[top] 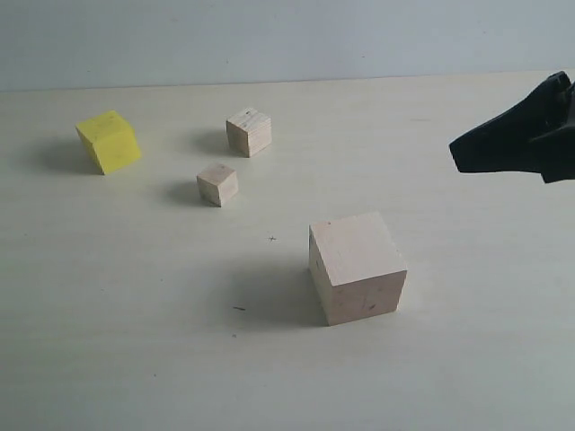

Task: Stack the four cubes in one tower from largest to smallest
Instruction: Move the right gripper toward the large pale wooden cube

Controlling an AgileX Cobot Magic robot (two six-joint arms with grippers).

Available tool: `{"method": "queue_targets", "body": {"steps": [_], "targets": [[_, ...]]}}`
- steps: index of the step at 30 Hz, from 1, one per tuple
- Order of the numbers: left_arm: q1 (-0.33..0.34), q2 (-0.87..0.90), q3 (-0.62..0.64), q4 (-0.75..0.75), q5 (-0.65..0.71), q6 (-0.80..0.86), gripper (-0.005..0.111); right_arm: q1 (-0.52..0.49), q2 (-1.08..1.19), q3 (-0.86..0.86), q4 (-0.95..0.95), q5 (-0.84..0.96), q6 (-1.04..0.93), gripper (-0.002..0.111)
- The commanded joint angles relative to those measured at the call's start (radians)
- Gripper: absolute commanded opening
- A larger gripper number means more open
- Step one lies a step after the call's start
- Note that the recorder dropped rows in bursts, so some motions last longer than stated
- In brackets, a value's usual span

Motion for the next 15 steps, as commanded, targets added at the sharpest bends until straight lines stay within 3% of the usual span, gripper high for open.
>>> {"method": "queue_targets", "body": {"steps": [1, 12, 15], "targets": [[-0.004, -0.004, 0.003, -0.003, -0.007, -0.003, 0.0, 0.005, 0.002, -0.008, 0.015, -0.029, 0.003, 0.0], [-0.004, -0.004, 0.003, -0.003, -0.014, -0.003, 0.0, 0.005, 0.002, -0.008, 0.015, -0.022, 0.005, 0.0], [-0.004, -0.004, 0.003, -0.017, -0.137, -0.003, 0.0, 0.005, 0.002, -0.008, 0.015, -0.02, 0.005, 0.0]]}}
